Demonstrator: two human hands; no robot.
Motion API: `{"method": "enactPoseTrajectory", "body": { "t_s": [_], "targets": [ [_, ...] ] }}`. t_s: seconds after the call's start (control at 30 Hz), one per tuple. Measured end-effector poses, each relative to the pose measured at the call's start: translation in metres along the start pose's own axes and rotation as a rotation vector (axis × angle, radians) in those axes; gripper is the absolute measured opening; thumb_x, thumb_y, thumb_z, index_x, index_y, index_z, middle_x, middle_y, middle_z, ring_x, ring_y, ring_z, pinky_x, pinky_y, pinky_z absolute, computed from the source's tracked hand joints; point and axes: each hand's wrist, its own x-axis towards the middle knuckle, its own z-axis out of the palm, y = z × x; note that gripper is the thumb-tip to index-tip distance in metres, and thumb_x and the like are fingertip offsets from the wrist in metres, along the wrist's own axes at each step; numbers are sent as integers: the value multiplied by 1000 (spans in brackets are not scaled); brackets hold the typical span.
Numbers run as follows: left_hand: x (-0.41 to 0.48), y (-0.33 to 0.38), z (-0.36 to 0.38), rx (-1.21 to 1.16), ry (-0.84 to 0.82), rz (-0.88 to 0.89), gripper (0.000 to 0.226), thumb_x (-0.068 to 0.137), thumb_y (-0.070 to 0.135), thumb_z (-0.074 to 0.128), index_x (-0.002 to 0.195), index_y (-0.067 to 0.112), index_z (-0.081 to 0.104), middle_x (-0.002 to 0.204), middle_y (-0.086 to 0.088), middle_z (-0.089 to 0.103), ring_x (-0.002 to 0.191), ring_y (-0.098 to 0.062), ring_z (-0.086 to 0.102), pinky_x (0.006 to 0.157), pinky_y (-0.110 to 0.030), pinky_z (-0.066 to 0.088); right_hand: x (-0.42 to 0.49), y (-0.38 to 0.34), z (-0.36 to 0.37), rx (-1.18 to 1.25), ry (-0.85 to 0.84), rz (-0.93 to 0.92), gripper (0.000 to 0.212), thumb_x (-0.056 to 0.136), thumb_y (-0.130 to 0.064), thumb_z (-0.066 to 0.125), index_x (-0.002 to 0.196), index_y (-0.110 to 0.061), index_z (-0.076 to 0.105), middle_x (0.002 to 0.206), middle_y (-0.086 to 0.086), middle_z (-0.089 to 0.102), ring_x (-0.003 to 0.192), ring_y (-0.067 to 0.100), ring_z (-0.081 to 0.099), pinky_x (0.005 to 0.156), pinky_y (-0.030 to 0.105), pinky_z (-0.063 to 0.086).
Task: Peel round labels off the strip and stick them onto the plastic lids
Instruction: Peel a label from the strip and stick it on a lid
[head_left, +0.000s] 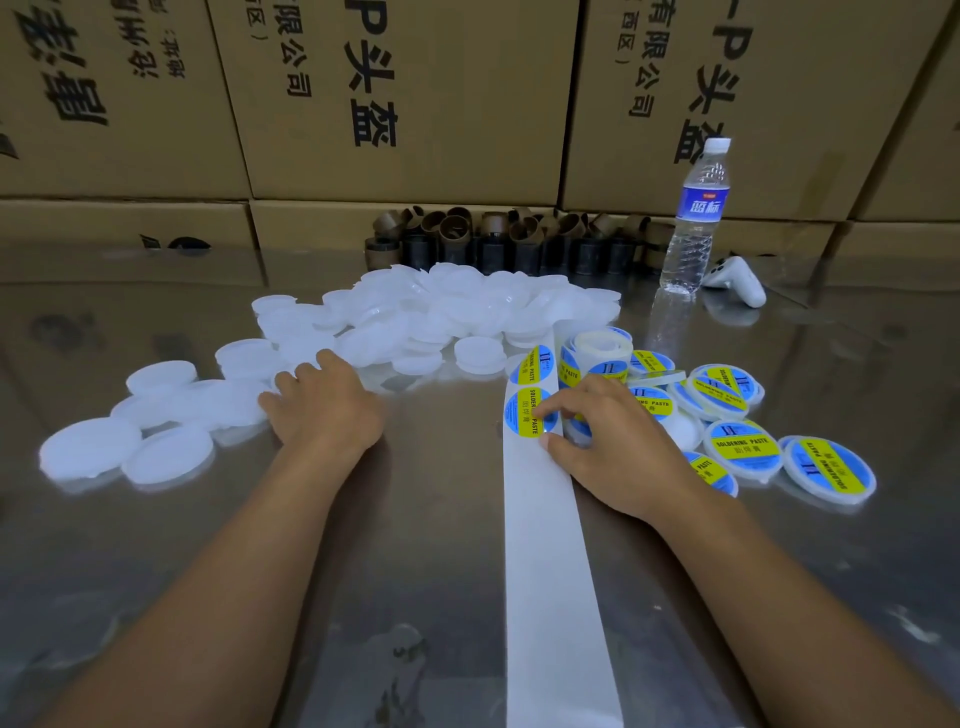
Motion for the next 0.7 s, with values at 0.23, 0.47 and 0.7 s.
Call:
{"method": "enactPoseTrajectory", "body": {
  "t_s": [0.23,0.47,0.7],
  "targets": [
    [4,0,5,-183,84,226,29,91,7,43,115,18,56,110,-9,64,110,-33,51,87,-35,27,0,0,-1,5,5,3,23,88,-25,61,110,-28,63,102,-5,50,107,10,43,86,27,39],
    [-3,20,-4,-986,-150,299,13,93,8,56,97,20,62,75,7,60,72,-10,55,62,-16,40,1,1,1,22,39,-23,28,85,-23,65,113,-27,63,102,-7,46,99,6,39,75,18,30],
    [-17,32,-16,-1670,-778,129,17,98,8,44,99,8,61,82,1,72,73,-12,64,74,-25,46,5,-2,4,161,121,-46,20,86,-16,65,103,-25,70,87,-10,51,87,6,44,78,17,33]
  ]
}}
